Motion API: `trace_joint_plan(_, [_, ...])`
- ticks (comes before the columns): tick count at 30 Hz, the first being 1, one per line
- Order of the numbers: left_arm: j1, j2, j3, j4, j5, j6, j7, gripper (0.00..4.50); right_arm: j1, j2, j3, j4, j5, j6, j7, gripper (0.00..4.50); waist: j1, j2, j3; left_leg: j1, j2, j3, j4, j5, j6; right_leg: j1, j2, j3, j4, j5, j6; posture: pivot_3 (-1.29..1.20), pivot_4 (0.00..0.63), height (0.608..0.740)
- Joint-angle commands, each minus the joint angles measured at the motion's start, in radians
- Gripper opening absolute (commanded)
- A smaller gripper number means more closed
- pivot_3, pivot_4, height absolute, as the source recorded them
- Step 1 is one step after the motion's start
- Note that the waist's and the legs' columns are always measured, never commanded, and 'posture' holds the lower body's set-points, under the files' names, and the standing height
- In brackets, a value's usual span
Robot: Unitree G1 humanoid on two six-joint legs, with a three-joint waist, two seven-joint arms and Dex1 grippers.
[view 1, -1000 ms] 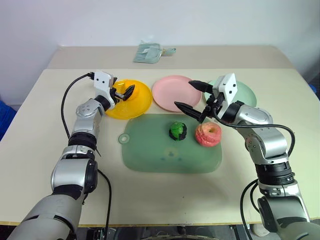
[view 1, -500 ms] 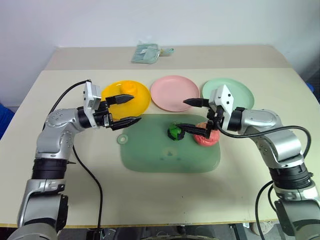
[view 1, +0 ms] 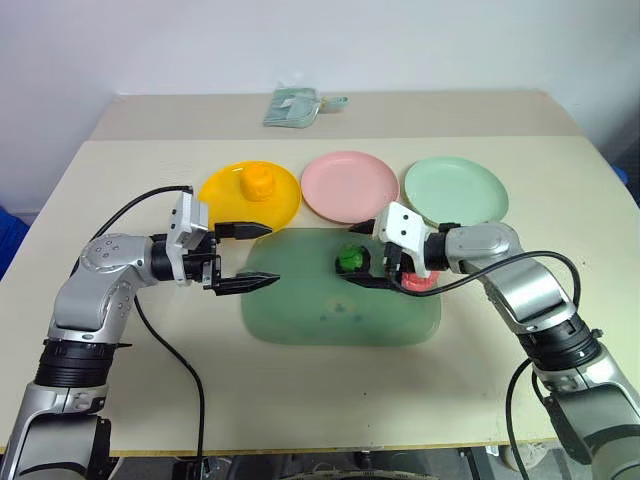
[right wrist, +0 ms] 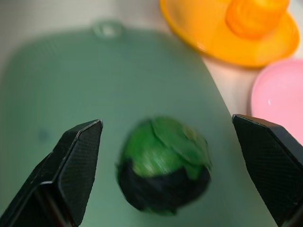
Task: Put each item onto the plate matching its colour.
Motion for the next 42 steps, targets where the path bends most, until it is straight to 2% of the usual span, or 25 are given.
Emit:
trace_joint_plan(1, [0.008,-0.003,0.005,-0.027,0.009,-0.029,0.010,4.45,-0.030,0.004,0.003,-0.008,-0.027,-0.007,0.002,4.50,-0.002,0.000,0.000,0.000,0.000,0.000,0.000,0.000,0.000,0.000,0.000,0.000,0.000,0.000,0.000,0.00,0.150,0.729])
trace_joint_plan(9, [0.007,-0.019,0.004,-0.034,0.014,-0.044,0.033,4.45,-0.032,0.013,0.025,-0.010,-0.056,0.018,0.027,4.50,-0.002,0.000,0.000,0.000,0.000,0.000,0.000,0.000,0.000,0.000,0.000,0.000,0.000,0.000,0.000,0.00,0.150,0.729])
trace_joint_plan(12, [0.002,-0.023,0.003,-0.030,0.015,-0.048,0.039,4.50,-0.026,0.014,0.024,-0.013,-0.056,0.016,0.037,3.59,-0.002,0.000,0.000,0.000,0.000,0.000,0.000,0.000,0.000,0.000,0.000,0.000,0.000,0.000,0.000,0.00,0.150,0.729])
trace_joint_plan(15, [0.002,-0.024,0.005,-0.032,0.013,-0.048,0.043,4.50,-0.025,0.028,0.006,-0.025,-0.034,0.014,0.040,2.14,-0.002,0.000,0.000,0.000,0.000,0.000,0.000,0.000,0.000,0.000,0.000,0.000,0.000,0.000,0.000,0.00,0.150,0.729])
trace_joint_plan(22, [-0.001,-0.030,0.012,-0.033,0.004,-0.045,0.062,4.50,-0.049,0.093,-0.088,-0.047,0.063,0.063,0.014,2.14,-0.001,0.000,0.000,0.000,0.000,0.000,0.000,0.000,0.000,0.000,0.000,0.000,0.000,0.000,0.000,0.00,0.150,0.729])
trace_joint_plan(25, [-0.017,-0.048,0.024,-0.027,-0.009,-0.043,0.083,4.50,-0.081,0.145,-0.166,-0.014,0.100,0.054,-0.049,2.14,-0.002,0.000,0.000,0.000,0.000,0.000,0.000,0.000,0.000,0.000,0.000,0.000,0.000,0.000,0.000,0.00,0.150,0.729])
trace_joint_plan(29, [-0.040,-0.077,0.044,-0.023,-0.030,-0.036,0.117,4.50,-0.181,0.203,-0.269,0.190,0.021,-0.035,-0.266,2.14,-0.004,0.000,0.000,0.000,0.000,0.000,0.000,0.000,-0.001,0.000,0.000,0.000,0.001,0.000,0.000,0.00,0.150,0.729])
trace_joint_plan(35, [-0.050,-0.097,0.037,-0.010,-0.009,-0.064,0.147,4.50,-0.281,0.161,-0.323,0.515,-0.128,-0.137,-0.522,2.14,-0.002,0.000,0.000,0.000,-0.001,0.000,-0.001,0.001,-0.002,-0.001,0.000,0.000,0.000,0.000,0.000,0.00,0.150,0.729])
trace_joint_plan(38, [-0.046,-0.103,0.025,-0.013,-0.003,-0.051,0.165,4.50,-0.315,0.153,-0.396,0.668,-0.130,-0.139,-0.656,2.14,-0.005,0.000,0.000,0.000,-0.001,0.001,-0.002,0.001,-0.002,-0.001,0.000,0.000,0.000,0.000,0.000,0.00,0.150,0.729])
trace_joint_plan(42, [-0.046,-0.118,0.013,-0.007,0.021,-0.070,0.186,4.50,-0.318,0.133,-0.415,0.761,-0.141,-0.168,-0.697,2.14,-0.006,0.000,0.000,0.000,0.000,0.001,-0.002,0.002,-0.003,-0.001,0.000,0.000,0.000,0.000,0.000,0.00,0.150,0.729])
